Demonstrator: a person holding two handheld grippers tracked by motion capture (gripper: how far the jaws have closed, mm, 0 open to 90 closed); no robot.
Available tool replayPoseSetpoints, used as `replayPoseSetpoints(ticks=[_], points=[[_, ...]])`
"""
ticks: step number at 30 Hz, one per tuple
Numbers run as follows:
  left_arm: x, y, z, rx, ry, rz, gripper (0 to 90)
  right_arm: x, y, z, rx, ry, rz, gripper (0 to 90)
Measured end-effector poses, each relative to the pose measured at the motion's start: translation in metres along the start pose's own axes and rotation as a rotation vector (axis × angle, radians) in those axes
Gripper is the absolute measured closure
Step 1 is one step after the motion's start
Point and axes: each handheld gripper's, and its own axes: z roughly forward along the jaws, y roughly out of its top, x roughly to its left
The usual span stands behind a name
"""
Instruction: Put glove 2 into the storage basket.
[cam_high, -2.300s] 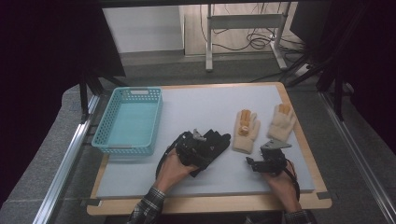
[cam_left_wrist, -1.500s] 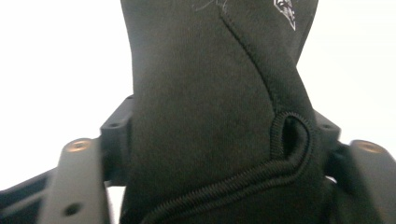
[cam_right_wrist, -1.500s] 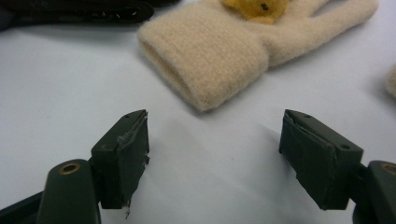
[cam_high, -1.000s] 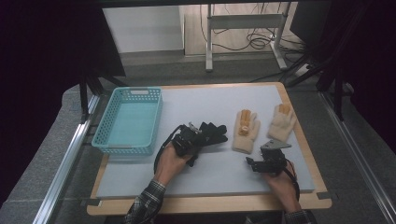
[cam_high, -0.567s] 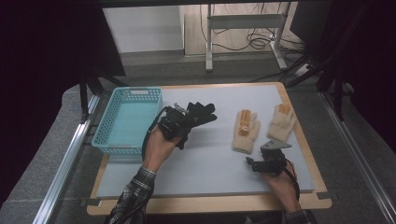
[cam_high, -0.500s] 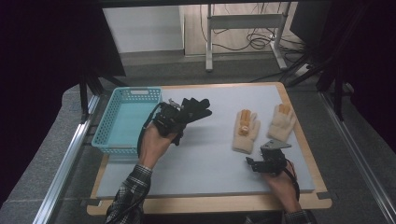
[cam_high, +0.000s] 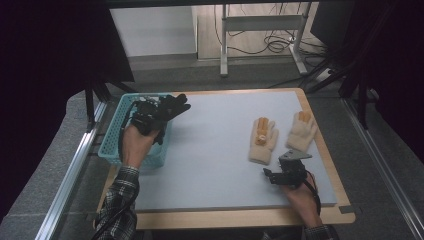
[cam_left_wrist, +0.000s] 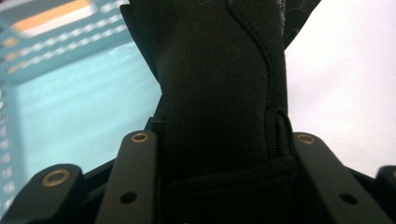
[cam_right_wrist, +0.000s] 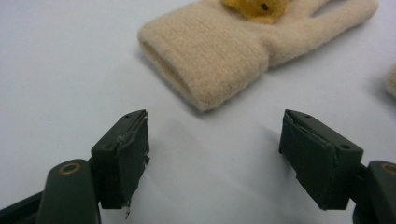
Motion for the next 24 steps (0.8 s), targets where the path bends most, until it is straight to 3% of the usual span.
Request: replayPoseSetpoints(ticks=[5,12,19,24], points=[[0.033,-0.010,0.006,0.030,0.037,-0.075,60.5,0.000,0.000,0.000,0.000,0.000,0.000,23.7],[0.067,-0.020,0.023,0.090,0.082,-0.137,59.2,0.000,0.000,0.000,0.000,0.001,0.001,23.7],[0.087,-0.027,0.044,0.161,0.112,-0.176,58.3,0.000,0.000,0.000,0.000,0.001,0.000,23.7],[0.095,-0.027,0.058,0.211,0.157,-0.199,57.7,0.000,0.000,0.000,-0.001,0.001,0.000,23.7]])
